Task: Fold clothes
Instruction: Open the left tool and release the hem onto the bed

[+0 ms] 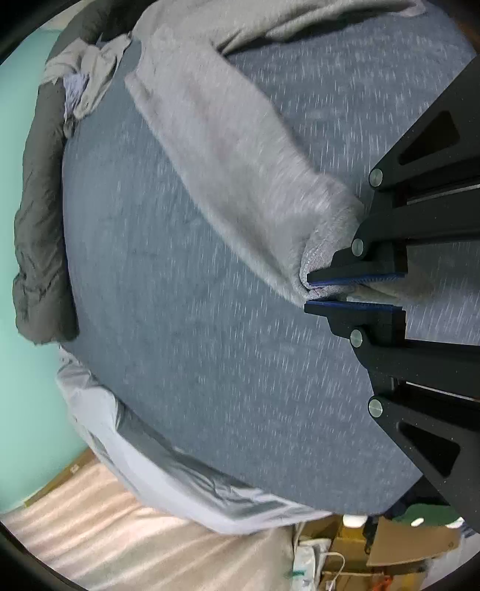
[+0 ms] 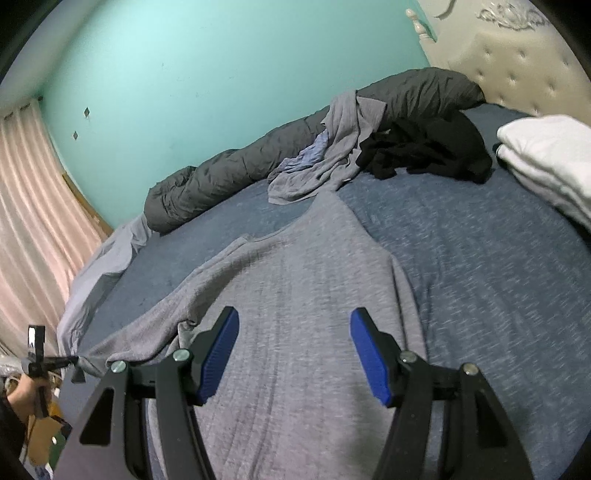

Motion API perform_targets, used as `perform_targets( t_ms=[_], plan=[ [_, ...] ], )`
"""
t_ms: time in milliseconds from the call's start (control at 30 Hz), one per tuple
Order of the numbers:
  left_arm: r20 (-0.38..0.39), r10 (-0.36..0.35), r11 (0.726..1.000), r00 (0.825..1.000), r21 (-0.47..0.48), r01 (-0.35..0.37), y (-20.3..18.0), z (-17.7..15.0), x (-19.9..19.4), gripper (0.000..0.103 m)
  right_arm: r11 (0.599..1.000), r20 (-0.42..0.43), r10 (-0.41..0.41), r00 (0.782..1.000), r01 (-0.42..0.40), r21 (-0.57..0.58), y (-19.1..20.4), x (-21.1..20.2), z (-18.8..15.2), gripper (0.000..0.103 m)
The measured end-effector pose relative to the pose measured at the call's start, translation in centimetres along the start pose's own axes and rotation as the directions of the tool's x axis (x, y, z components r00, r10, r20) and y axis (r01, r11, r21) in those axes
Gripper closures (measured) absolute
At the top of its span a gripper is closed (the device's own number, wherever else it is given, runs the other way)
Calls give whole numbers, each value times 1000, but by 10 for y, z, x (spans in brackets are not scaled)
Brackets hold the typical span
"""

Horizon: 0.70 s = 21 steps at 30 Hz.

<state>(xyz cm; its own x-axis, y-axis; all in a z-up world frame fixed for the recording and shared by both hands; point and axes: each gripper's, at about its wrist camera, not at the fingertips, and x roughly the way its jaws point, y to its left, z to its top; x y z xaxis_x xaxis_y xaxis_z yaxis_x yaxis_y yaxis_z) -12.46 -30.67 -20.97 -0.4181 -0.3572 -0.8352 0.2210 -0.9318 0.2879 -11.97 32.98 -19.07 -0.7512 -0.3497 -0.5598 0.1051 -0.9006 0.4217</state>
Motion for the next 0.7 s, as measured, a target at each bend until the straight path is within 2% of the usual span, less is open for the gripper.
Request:
perform_targets(
  t_ms=[67,167,300,367,400,467,533,567,633,700],
  plan=[
    [-17,-12,999,1000,-53,11,10,0,8,92,1000,-16,-11,1000,10,-13,-1,-5,3,39],
    [3,-17,997,1000,-69,17,8,-1,8,90,1000,-64,-23,998,22,-17,-10,-11,8,39],
    [35,-70,995,997,-64,72,-4,-7,-2,87,992,-101,-117,988,111,-57,-28,-20,13,39],
    [51,-114,991,992,-59,117,-14,-9,-10,73,991,-127,-129,983,125,-40,-43,-21,14,39],
    [59,-146,987,988,-53,149,-22,-9,-13,69,991,-141,-135,981,133,-24,-50,-20,15,39],
    [68,-232,970,970,-51,236,-38,-9,-20,63,988,-169,-151,974,155,9,-65,-17,15,38],
    [66,-317,946,946,-52,321,-57,-8,-26,62,985,-193,-155,969,166,40,-75,-12,13,37],
    [57,-356,932,933,-55,359,-69,-8,-26,57,984,-205,-153,967,167,56,-79,-10,12,37],
    [39,-431,900,902,-60,432,-93,-7,-28,49,984,-226,-144,963,163,68,-82,-3,9,37],
    [19,-496,866,868,-65,496,-122,-7,-28,48,985,-246,-135,960,157,73,-84,4,6,37]
  ],
)
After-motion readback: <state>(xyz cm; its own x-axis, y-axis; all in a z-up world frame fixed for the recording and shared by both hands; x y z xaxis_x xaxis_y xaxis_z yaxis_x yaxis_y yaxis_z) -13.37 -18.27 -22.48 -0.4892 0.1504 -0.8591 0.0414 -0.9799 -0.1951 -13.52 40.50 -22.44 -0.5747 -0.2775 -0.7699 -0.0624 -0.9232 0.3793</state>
